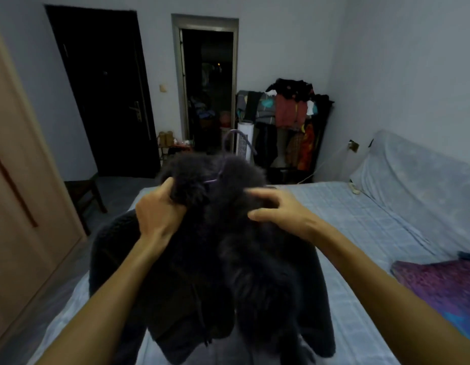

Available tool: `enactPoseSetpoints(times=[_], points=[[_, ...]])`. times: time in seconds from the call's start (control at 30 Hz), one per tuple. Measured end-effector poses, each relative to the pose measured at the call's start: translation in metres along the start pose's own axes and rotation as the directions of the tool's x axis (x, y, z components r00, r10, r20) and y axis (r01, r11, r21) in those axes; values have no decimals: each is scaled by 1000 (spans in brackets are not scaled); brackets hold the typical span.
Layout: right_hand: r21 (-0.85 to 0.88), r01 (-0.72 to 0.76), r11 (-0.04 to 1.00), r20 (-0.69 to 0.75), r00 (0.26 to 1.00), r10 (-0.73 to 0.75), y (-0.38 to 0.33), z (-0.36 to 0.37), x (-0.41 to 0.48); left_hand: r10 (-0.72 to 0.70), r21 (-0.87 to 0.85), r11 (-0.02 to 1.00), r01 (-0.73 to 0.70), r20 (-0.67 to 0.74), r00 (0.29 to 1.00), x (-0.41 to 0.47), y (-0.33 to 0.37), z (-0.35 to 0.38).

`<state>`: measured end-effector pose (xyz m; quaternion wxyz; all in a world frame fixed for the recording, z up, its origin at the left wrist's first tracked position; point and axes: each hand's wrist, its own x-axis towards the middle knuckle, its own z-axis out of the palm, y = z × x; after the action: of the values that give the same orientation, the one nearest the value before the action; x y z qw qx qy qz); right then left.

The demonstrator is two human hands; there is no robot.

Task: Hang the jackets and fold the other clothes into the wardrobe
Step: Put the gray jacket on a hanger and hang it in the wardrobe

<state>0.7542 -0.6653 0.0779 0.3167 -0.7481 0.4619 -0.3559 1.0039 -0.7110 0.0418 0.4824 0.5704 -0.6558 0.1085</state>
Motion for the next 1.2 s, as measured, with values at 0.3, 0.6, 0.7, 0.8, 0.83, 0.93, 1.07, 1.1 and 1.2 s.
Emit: enactPoseSetpoints(times=[0.3,0.6,0.7,0.8,0.83,0.93,1.07,1.1,1.2], points=[[-712,-5,702,-374,849,-373,24,-14,24,-56,-233,972,13,-181,982,16,7,-48],[-601,-190,776,-616,729,-298,-16,-40,21,121,-146,976,-162,-255,959,14,45,-67],[-616,-209,760,-635,702,-322,-21,-48,19,205,-225,949,-220,-88,975,-18,44,-68],[-620,-191,761,-648,672,-359,-22,-43,13,79,-354,926,-127,-146,986,-17,32,-83],[-616,-180,767,-653,661,-369,-22,-42,11,2,-392,915,-91,-222,975,-9,28,-91],[-615,-160,772,-662,637,-396,-29,-40,5,-79,-373,927,-47,-315,946,23,15,-116],[-619,-83,781,-652,608,-452,-42,-33,3,168,-67,985,-161,99,981,53,0,-119],[-627,-60,776,-646,597,-476,-46,-30,2,151,-99,987,-130,246,958,56,-2,-118],[-638,-8,770,-636,570,-520,-57,-21,-1,76,-221,975,9,374,924,53,-3,-119]])
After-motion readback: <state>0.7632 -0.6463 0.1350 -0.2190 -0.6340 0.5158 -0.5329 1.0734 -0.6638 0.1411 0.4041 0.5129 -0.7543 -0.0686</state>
